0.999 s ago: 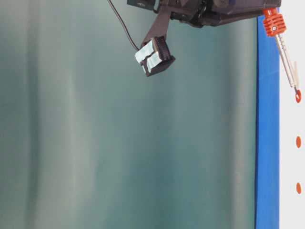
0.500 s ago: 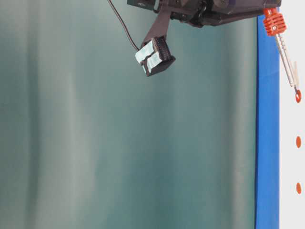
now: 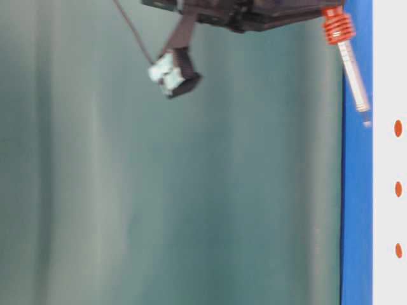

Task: Touch the tip of the soldering iron to the mark.
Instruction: 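Lift the iron and carry it back toward the table front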

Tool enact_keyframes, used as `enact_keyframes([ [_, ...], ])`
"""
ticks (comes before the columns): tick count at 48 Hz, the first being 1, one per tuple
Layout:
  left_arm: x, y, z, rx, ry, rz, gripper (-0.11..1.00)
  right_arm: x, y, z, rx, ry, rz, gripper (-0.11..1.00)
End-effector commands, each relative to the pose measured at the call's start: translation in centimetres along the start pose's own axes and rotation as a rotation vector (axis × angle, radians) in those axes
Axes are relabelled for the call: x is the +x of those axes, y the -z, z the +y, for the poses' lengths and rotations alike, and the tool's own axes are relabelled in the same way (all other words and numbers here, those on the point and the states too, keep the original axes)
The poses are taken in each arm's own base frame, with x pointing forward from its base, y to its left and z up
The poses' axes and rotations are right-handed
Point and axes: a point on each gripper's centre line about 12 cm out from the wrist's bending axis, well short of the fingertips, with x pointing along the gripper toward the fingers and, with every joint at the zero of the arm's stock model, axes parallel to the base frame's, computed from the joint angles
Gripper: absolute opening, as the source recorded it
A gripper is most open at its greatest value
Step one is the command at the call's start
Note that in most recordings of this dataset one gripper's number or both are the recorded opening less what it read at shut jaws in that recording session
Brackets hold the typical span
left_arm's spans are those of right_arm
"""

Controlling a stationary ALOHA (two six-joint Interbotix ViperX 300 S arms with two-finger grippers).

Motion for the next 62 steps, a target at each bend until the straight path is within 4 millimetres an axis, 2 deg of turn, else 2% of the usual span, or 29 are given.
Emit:
enact_keyframes([
  [1, 0.2, -0.6, 0.0, 0.002, -0.001, -0.018, 0.00, -3.0, -1.0, -0.4, 0.008, 0.007, -0.084, 0.06],
  [12, 0.2, -0.6, 0.0, 0.000, -0.001, -0.020, 0.00, -6.9, -1.4, -1.0, 0.015, 0.024, -0.133, 0.06],
  [20, 0.2, -0.6, 0.0, 0.002, 0.000, -0.020, 0.00, -8.3, -1.6, -1.1, 0.017, 0.031, -0.136, 0.06],
  [46, 0.2, -0.6, 0.0, -0.008, 0.000, -0.020, 0.00, -8.2, -1.5, -1.0, 0.020, 0.026, -0.132, 0.06],
  [62, 0.1, -0.7, 0.0, -0.023, 0.000, -0.025, 0.00, -8.5, -1.2, 1.5, 0.038, -0.013, -0.139, 0.06],
])
